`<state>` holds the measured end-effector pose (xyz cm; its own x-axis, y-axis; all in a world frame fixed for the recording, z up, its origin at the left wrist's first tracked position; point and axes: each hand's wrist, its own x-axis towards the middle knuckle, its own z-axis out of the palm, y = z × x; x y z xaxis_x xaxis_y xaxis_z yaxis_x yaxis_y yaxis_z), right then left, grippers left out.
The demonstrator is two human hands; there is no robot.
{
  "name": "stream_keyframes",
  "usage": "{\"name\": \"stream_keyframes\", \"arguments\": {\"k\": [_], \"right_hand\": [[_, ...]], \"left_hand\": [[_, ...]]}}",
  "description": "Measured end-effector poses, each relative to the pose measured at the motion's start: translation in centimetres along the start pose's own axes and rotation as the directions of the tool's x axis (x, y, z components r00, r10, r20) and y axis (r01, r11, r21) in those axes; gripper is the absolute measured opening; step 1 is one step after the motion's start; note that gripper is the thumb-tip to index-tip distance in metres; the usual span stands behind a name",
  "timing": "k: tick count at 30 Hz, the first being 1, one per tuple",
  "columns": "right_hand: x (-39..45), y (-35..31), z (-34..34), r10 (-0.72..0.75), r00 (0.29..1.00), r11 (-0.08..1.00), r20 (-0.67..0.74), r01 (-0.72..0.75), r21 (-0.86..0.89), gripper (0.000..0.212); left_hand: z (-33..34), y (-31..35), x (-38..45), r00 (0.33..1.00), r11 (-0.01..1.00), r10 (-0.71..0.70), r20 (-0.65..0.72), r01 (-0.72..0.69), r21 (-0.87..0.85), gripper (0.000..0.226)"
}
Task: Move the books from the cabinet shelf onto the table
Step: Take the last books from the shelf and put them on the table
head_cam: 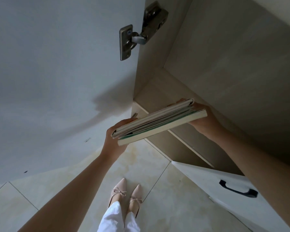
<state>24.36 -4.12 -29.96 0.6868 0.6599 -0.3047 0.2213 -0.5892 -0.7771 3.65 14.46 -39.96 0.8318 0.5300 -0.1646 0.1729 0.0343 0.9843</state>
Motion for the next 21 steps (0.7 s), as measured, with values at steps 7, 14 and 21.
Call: {"name": "stream_keyframes", "arguments": {"k": [7, 14, 21], "right_hand": [[-5.3, -0.2, 0.6, 0.006, 1.0, 0.996, 0.025, -0.003, -0.091, 0.035], [-14.5, -4.0, 1.7, 0.155, 0.984, 0.979, 0.091, -0.165, 0.115, 0.033], [-20.1, -8.2, 4.5, 0.168, 0.98, 0.954, 0.108, -0.19, 0.231, 0.037]], "left_hand": [[-1.7, 3.7, -4.3, 0.988, 0.988, -0.136, 0.075, 0.13, 0.079, 0.059], [-3.6, 11.7, -11.6, 0.951, 0.957, -0.271, 0.146, 0.282, -0.062, 0.072], [-4.4, 15.7, -20.1, 0.916, 0.909, -0.361, -0.176, 0.304, -0.286, 0.067]]}}
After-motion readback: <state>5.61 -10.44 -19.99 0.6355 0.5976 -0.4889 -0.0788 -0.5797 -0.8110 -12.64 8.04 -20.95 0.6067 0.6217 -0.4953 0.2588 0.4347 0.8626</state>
